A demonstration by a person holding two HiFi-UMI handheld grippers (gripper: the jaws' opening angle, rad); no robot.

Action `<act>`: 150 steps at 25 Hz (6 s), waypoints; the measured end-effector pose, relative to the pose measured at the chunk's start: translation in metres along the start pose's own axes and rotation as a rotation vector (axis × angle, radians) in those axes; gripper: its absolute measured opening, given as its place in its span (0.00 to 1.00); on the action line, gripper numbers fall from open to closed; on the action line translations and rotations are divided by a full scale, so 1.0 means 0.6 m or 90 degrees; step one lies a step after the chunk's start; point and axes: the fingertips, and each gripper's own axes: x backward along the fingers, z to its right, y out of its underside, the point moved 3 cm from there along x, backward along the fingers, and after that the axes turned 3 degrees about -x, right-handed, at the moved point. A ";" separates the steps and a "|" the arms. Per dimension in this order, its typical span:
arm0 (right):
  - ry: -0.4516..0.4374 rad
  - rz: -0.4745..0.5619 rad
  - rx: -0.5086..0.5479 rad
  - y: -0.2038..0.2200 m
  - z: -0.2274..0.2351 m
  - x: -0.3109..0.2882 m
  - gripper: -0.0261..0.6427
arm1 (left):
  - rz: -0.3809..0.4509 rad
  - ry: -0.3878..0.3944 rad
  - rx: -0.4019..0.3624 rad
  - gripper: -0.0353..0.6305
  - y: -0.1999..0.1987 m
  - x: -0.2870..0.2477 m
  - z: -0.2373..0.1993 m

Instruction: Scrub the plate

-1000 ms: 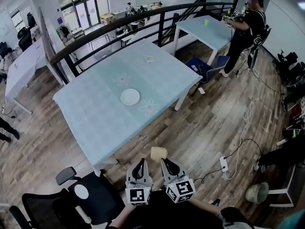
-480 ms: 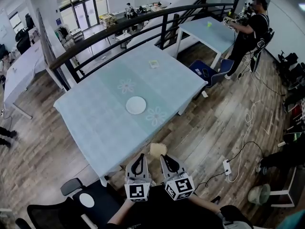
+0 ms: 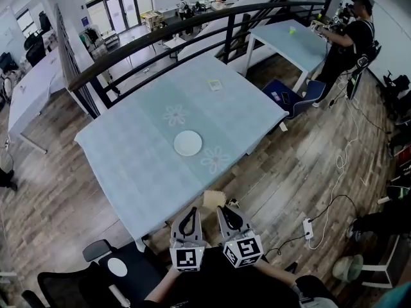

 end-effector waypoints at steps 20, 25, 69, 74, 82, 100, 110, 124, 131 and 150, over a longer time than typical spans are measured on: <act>-0.186 -0.039 0.048 -0.118 0.231 -0.206 0.09 | -0.021 -0.227 0.039 0.07 -0.013 -0.256 0.019; -0.249 -0.059 0.059 -0.122 0.258 -0.228 0.09 | -0.024 -0.282 0.057 0.07 -0.016 -0.287 0.044; -0.221 -0.202 0.076 -0.086 0.165 -0.567 0.09 | -0.044 -0.282 0.087 0.07 0.030 -0.399 -0.278; -0.214 -0.247 0.077 -0.028 0.167 -0.620 0.09 | -0.063 -0.305 0.107 0.07 0.056 -0.401 -0.287; -0.201 -0.312 0.091 0.076 0.184 -0.710 0.09 | -0.103 -0.314 0.121 0.07 0.101 -0.427 -0.290; -0.201 -0.429 0.130 0.216 0.161 -0.767 0.09 | -0.136 -0.326 0.141 0.07 0.142 -0.466 -0.316; -0.148 -0.430 0.147 0.220 0.218 -0.791 0.09 | -0.138 -0.317 0.141 0.07 0.149 -0.470 -0.313; -0.083 -0.410 0.141 0.192 0.289 -0.803 0.09 | -0.142 -0.296 0.133 0.07 0.152 -0.478 -0.301; -0.051 -0.393 0.150 0.173 0.322 -0.794 0.09 | -0.142 -0.297 0.127 0.07 0.153 -0.470 -0.300; -0.217 -0.420 0.157 0.200 0.171 -0.717 0.09 | -0.138 -0.334 0.144 0.07 0.155 -0.439 -0.296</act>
